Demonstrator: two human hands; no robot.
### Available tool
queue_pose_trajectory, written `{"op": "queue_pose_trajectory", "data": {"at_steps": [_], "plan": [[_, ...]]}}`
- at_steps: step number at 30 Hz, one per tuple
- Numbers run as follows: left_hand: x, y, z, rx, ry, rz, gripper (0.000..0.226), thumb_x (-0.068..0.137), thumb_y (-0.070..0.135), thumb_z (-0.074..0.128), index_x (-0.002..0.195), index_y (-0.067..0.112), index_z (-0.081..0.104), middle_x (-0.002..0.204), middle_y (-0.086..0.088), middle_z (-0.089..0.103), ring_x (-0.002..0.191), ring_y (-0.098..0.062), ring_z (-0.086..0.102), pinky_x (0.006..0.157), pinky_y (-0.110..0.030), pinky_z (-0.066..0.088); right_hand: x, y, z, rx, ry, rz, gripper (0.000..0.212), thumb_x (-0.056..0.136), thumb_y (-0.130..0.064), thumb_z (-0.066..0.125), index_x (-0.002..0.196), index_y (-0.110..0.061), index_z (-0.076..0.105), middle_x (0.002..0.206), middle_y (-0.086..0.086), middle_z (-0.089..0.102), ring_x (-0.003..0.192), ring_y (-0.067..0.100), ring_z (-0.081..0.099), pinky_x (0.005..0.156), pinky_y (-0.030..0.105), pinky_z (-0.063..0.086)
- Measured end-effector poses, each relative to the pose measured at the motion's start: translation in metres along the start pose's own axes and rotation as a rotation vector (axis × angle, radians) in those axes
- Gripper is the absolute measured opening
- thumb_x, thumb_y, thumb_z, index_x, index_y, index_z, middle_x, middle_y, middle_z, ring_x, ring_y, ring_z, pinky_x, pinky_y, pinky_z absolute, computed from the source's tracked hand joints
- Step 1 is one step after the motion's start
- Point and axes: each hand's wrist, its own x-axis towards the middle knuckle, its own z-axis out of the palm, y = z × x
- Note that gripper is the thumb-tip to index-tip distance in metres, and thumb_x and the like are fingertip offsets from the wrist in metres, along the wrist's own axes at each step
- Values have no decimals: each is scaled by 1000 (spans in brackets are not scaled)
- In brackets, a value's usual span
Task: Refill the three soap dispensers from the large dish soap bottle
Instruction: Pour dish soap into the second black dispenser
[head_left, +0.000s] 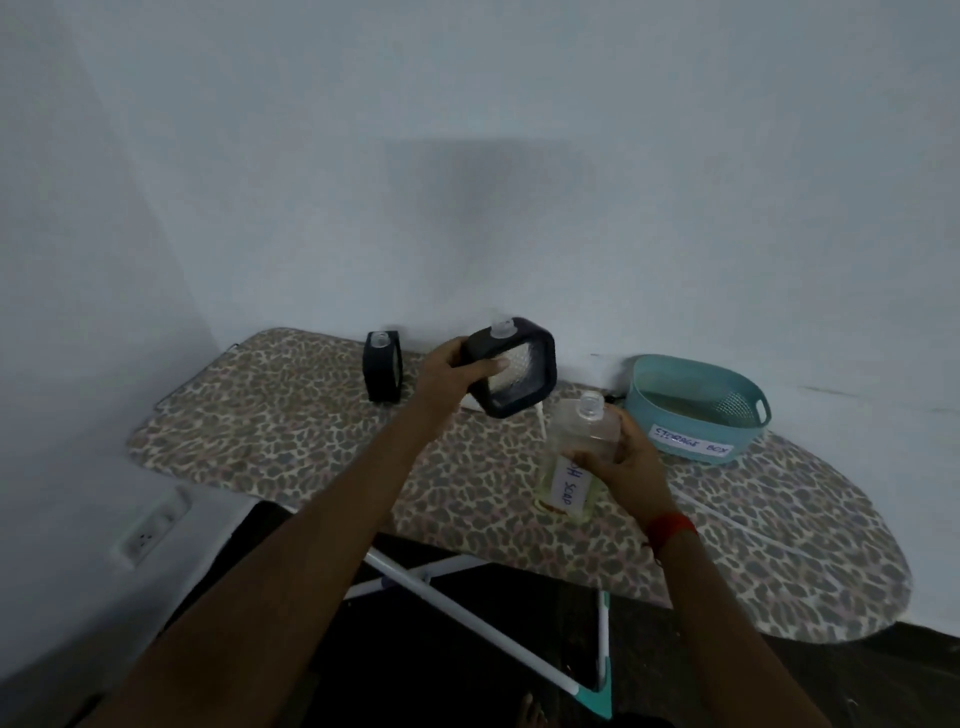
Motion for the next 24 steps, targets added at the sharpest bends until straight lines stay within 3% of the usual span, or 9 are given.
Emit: {"op": "queue_pose_trajectory", "data": {"at_steps": [3,5,8,14,18,21,24], "plan": [[-34,6,-32,-126,-36,27,22,87,6,75,101,22,80,101,-4,76,95,-23,72,86,-43,58,3,-5,3,12,12,35,59,78,-4,83,131,-10,58,122,2,71,109,16,70,91,40,60],[-52,12,-47,-144,-53,33,23,82,16,80,104,20,79,105,-8,77,97,-25,73,86,-43,60,-2,-16,7,36,37,33,59,79,-7,83,132,-10,57,124,5,70,111,19,69,94,45,58],[-67,19,-64,-50,-86,62,49,71,31,87,115,15,75,113,-13,75,101,-32,72,83,-40,61,-8,-44,7,67,53,-27,54,82,-13,80,132,-12,58,125,6,70,114,24,68,94,44,57],[-81,43,-72,-40,-195,108,44,66,27,92,107,22,78,112,-10,76,105,-30,73,84,-36,60,-16,-134,-8,77,73,-198,56,80,-29,81,126,-15,52,121,-1,71,110,20,69,86,35,59],[-84,65,-63,-61,-254,154,38,72,19,88,109,20,77,111,-8,77,103,-27,74,80,-33,60,-14,-197,-13,127,48,-337,71,78,-38,85,128,-5,48,130,28,60,119,47,60,97,56,53],[-89,80,-59,-56,-294,176,35,74,19,87,108,24,78,109,-6,77,101,-26,74,78,-33,60,-9,-235,-19,111,22,-407,61,84,-36,81,131,-9,52,132,30,58,119,51,58,98,69,47],[-92,89,-58,-57,-324,211,35,74,21,88,107,25,79,109,-6,77,102,-27,74,80,-33,60,-6,-265,-25,79,-25,-436,62,82,-40,81,132,-18,54,130,32,58,116,56,57,96,72,46]]}}
